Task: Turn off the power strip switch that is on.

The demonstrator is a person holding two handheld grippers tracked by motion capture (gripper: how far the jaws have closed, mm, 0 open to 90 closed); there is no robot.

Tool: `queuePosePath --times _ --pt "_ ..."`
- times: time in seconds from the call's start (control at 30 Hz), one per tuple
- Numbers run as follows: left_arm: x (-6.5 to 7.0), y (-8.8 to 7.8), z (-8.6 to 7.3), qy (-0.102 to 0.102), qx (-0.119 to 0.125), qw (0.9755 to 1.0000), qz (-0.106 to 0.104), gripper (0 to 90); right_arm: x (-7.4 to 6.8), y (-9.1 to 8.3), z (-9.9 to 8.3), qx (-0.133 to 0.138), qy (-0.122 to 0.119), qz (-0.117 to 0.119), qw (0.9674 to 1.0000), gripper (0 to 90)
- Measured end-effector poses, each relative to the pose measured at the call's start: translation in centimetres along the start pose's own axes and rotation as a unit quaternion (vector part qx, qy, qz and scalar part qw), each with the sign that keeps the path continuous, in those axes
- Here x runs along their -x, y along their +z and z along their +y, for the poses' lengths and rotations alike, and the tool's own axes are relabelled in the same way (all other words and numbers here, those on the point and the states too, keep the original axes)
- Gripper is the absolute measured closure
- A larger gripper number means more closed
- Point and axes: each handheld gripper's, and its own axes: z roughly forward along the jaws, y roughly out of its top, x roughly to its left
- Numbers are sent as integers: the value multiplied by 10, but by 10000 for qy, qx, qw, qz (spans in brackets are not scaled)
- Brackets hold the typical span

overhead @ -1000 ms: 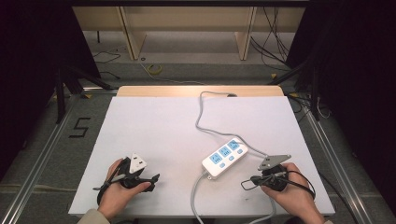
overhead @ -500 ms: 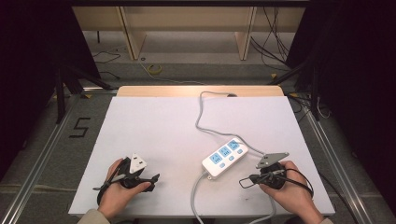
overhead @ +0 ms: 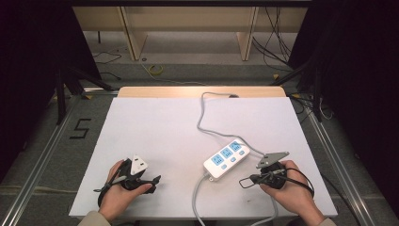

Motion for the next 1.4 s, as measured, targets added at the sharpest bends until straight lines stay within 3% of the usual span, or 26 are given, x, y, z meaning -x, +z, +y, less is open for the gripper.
queuePosePath --times 1.4 --pt "1 0 0 27 9 10000 19 171 -3 6 25 -83 -206 21 9998 900"
